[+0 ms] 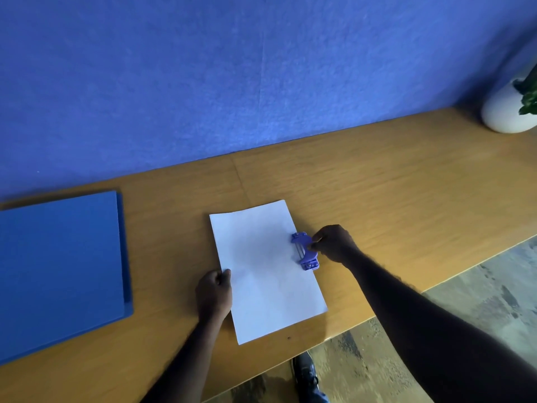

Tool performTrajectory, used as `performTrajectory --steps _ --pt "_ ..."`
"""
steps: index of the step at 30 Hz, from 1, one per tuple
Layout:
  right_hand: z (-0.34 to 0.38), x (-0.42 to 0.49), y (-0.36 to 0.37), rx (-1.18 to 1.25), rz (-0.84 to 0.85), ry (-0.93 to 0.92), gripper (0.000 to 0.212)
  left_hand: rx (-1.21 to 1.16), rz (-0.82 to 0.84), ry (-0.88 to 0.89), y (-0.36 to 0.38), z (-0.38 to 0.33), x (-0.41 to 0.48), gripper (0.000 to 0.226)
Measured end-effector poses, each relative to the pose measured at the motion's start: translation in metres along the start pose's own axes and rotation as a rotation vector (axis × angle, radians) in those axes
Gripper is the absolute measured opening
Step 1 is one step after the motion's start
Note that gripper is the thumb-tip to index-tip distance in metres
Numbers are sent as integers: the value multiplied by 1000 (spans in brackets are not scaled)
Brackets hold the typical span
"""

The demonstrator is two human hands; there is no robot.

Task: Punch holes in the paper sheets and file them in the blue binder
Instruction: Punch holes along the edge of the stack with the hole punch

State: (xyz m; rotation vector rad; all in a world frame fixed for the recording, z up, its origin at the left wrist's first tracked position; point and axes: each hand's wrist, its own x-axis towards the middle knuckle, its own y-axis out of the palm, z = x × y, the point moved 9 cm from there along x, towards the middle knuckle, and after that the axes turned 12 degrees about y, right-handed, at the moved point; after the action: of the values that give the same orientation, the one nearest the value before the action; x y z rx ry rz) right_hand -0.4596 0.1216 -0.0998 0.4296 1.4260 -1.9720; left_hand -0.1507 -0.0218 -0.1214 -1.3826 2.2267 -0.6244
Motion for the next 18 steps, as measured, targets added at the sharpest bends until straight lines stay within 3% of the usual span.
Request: performTrajectory --steps 14,18 --pt "-7 -25 10 167 -121 -12 27 -5 -75 3 -58 29 -13 45" --pt "1 -46 0 146 -319 -88 36 -30 -111 13 -81 31 -20 48"
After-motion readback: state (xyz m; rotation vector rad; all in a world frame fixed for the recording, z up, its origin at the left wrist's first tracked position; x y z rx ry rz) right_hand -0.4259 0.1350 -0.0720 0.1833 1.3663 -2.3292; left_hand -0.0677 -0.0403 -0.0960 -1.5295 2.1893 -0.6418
